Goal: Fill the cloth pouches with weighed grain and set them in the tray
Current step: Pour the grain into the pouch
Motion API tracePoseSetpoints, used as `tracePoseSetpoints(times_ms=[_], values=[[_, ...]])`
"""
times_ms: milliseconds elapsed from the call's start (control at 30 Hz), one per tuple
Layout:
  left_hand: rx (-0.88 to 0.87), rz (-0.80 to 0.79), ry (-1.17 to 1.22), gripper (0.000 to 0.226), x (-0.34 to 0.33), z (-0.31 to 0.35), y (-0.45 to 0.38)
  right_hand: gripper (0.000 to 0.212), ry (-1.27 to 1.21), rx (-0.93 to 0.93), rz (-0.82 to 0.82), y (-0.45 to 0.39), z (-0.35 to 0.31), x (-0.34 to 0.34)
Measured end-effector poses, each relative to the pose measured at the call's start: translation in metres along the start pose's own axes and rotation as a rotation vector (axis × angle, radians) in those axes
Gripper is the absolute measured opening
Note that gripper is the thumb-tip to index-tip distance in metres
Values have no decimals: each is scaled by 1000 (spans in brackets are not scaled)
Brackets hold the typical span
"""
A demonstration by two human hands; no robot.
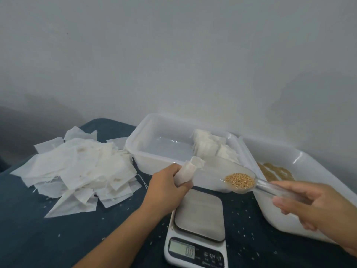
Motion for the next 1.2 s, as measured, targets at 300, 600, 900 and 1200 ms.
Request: tracePoseSetpoints(times_ms=[300,600,900,1200], values=[[-8,-49,-38,13,-2,-1,1,38,251,7,-85,-3,-39,6],[19,-69,-24,14,-2,-3,0,39,362,15,-71,-13,-55,10],[8,-76,-9,12,-4,-4,1,38,352,39,-73,-11,-57,7],[12,-94,-30,15,-5,-4,1,36,366,38,-66,-7,-63,9]])
Point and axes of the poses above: each hand's wrist, its own y-axis away from the middle knuckle, its own x-axis out of the back of the hand, z = x × y, the point moved 1 cm from there along -y, towards the middle knuckle, and after that the axes turned 1 degree about z, right-handed, at the moved point
